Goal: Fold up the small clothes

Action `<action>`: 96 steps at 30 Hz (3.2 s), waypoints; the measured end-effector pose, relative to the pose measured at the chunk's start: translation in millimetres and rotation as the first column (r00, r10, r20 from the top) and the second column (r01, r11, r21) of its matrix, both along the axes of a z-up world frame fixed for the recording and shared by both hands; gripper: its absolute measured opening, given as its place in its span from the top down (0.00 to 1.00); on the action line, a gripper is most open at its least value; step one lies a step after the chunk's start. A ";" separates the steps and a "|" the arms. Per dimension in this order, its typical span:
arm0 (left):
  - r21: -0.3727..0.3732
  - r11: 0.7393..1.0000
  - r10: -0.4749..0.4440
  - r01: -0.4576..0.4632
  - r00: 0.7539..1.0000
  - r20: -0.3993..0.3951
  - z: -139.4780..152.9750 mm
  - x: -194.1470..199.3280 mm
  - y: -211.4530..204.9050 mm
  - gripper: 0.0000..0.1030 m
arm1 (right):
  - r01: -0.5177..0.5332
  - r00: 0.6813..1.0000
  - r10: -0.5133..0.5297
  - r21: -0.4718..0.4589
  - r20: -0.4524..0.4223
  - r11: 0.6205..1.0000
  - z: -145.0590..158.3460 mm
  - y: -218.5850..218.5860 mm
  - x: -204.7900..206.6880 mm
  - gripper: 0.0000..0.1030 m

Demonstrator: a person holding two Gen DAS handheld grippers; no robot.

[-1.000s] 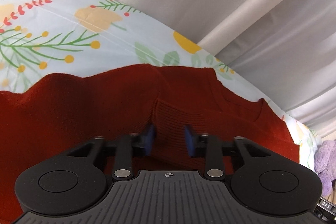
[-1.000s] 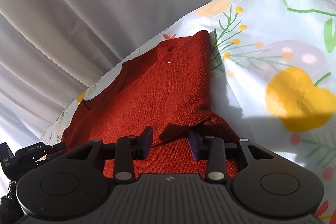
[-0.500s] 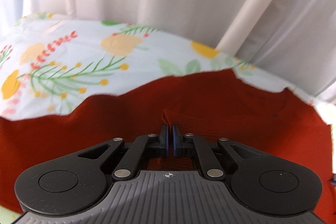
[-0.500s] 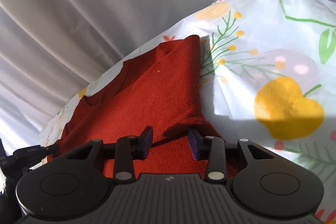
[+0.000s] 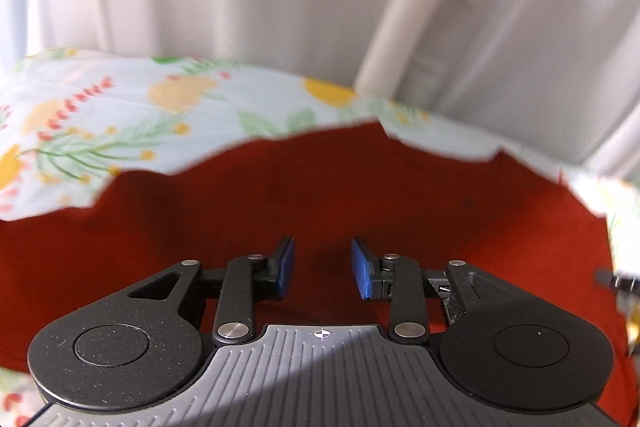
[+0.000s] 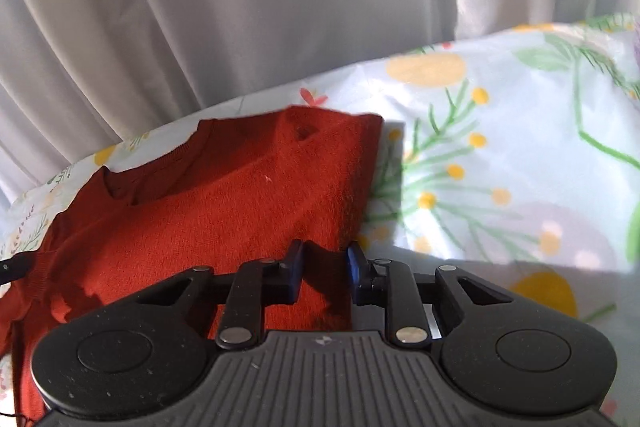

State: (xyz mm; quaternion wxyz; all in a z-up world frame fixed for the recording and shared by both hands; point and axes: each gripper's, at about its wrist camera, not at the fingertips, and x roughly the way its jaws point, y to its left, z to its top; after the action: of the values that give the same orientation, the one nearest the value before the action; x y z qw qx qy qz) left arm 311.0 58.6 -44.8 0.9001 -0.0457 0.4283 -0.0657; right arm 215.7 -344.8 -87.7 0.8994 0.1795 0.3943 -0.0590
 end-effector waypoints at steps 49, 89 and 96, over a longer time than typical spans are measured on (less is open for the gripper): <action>-0.628 0.304 0.815 -0.717 0.537 -0.218 -25.2 -162.7 326.9 0.05 | -0.134 0.979 0.096 0.216 0.177 0.967 51.2 72.5 -134.5 0.31; -0.365 0.929 0.024 0.065 0.972 0.234 53.9 -63.1 49.6 0.90 | -0.159 0.977 0.108 0.284 0.186 0.946 51.2 79.6 -89.0 0.36; -0.358 0.934 -0.035 0.015 0.998 -0.050 -19.2 -70.9 6.4 0.38 | -0.191 0.979 0.154 0.333 0.133 0.923 36.7 81.0 -58.5 0.43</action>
State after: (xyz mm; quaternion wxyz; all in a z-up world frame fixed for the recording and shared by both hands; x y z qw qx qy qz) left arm 240.1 65.0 -64.1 0.8638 -0.2050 0.4343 -0.1525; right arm 157.1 -263.8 -50.9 0.8751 0.3014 0.3651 0.0999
